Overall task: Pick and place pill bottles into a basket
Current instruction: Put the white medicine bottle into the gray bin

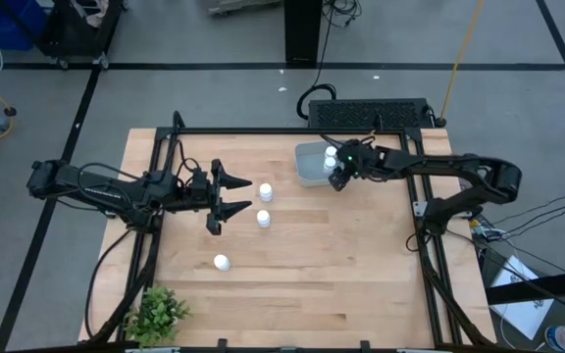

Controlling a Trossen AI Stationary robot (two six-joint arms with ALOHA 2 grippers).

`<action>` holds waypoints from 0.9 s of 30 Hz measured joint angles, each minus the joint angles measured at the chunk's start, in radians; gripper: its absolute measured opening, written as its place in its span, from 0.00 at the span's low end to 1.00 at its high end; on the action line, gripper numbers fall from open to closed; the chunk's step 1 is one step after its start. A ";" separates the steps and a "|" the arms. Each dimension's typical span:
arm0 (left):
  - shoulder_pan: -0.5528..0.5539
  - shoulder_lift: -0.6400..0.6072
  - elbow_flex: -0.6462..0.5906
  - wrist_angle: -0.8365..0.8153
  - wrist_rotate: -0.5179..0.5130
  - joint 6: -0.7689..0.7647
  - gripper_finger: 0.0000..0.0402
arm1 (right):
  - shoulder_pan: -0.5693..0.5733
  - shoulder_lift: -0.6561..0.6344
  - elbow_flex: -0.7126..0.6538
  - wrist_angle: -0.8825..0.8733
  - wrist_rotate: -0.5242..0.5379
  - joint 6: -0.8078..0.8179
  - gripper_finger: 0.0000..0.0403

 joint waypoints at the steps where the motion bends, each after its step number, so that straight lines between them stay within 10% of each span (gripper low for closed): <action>1: 0.000 0.000 0.000 -0.001 0.000 0.000 0.64 | 0.004 -0.023 0.000 -0.007 0.000 0.001 0.53; 17: 0.001 0.000 0.000 -0.090 -0.084 -0.070 0.64 | 0.352 -0.441 0.000 0.029 0.001 0.038 0.53; 27: 0.102 0.050 0.089 -0.338 -0.179 -0.263 0.64 | 0.664 -0.513 -0.082 0.407 0.003 -0.075 0.52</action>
